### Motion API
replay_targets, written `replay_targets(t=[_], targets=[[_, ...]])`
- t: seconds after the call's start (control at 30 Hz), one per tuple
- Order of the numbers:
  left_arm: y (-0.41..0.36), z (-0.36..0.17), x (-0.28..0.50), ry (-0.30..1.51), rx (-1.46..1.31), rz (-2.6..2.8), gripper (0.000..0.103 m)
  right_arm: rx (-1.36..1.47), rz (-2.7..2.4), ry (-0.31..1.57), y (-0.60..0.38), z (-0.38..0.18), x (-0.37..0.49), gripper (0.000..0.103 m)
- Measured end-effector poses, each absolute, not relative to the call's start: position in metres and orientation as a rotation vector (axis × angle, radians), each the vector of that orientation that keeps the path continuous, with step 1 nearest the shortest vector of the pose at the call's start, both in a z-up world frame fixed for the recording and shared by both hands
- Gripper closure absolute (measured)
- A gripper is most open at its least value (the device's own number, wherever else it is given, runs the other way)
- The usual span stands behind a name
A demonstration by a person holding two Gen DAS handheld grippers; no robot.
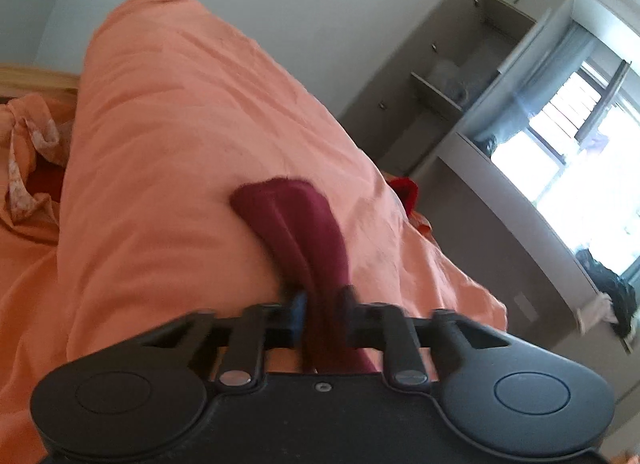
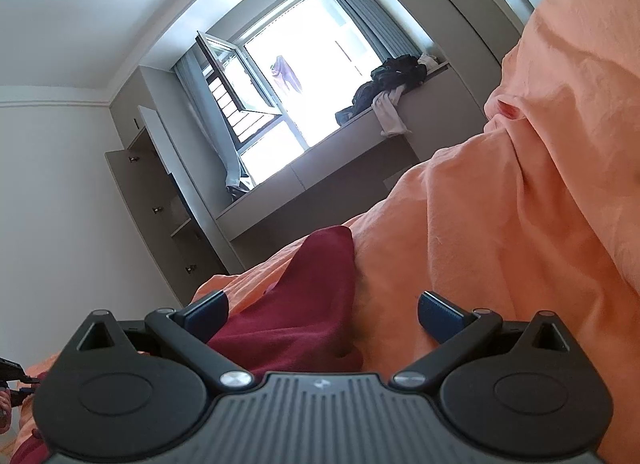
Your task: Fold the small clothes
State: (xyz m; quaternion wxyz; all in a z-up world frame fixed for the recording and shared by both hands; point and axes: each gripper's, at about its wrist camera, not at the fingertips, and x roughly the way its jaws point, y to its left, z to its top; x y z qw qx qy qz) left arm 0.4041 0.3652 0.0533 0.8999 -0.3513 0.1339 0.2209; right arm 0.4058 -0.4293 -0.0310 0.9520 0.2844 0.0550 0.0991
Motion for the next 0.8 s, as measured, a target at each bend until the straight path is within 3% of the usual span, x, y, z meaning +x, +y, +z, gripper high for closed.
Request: replay_targets(t=[0.27, 0.53, 0.8], targets=[[0.298, 0.106, 0.407, 0.213, -0.332, 0.365, 0.097, 0.586, 0.197, 0.098, -0.430, -0.032, 0.405, 0.000], [0.173, 0.158, 0.385, 0.124, -0.053, 0.037, 0.096, 0.541, 0.167, -0.073, -0.429, -0.008, 0.364, 0.000], [0.047, 0.150, 0.360, 0.114, 0.111, -0.303, 0.093, 0.420, 0.275, -0.074, -0.407, 0.018, 0.313, 0.000]])
